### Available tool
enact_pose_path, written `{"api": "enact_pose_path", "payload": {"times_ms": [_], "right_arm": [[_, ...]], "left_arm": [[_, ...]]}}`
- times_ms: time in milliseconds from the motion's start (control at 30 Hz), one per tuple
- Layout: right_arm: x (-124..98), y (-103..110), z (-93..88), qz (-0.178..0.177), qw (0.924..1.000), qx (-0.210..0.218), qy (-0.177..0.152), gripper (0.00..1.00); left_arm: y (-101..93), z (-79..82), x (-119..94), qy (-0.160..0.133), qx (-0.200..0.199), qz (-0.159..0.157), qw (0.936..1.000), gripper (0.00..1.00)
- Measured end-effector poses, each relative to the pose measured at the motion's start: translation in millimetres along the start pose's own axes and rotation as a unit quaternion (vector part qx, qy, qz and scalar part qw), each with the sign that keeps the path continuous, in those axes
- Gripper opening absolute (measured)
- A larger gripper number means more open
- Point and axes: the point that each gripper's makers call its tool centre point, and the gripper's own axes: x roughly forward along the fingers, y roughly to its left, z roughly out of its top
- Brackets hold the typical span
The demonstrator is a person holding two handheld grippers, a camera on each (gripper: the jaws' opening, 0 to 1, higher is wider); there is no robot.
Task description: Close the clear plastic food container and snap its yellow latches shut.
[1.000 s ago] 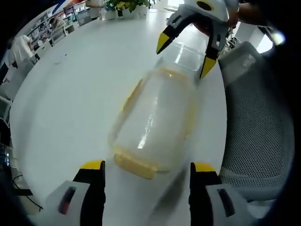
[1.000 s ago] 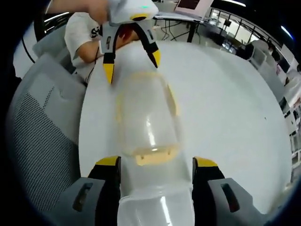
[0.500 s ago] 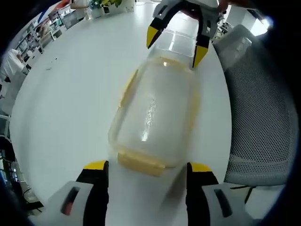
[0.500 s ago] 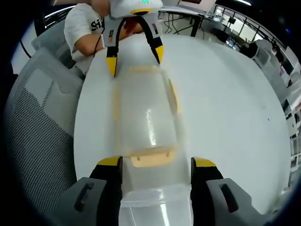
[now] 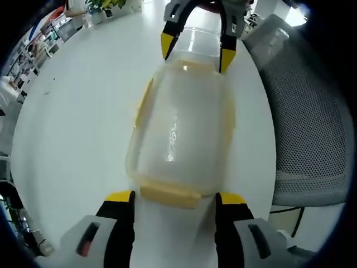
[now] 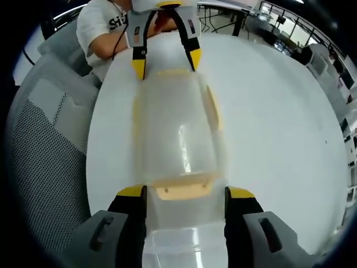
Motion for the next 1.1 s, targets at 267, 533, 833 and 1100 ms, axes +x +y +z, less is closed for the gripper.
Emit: {"api": "enact_pose_path", "payload": {"times_ms": [267,533,833,1100], "right_arm": [[0,-2,0.7,-0.003,0.9998,-0.015,0.017,0.42],[0,1,-2.1,-0.001,0.9996,-0.017,0.021,0.37],[-1,0,-3.3,0.001,0.9996,-0.021,0.020,0.36],[-5,-1,-3.2,0.005,0.9990,-0.040,0.017,0.36]], "left_arm": [[0.7,1.3,0,-0.001,0.016,-0.007,0.9998,0.42],[-0.1,0.9,-2,0.001,0.025,-0.010,0.9996,0.34],[-0.4,-0.7,-3,-0.001,0.018,-0.005,0.9998,0.33],[-10.8,-1.6,-6,-0.010,-0.008,-0.008,0.9999,0.33]]}}
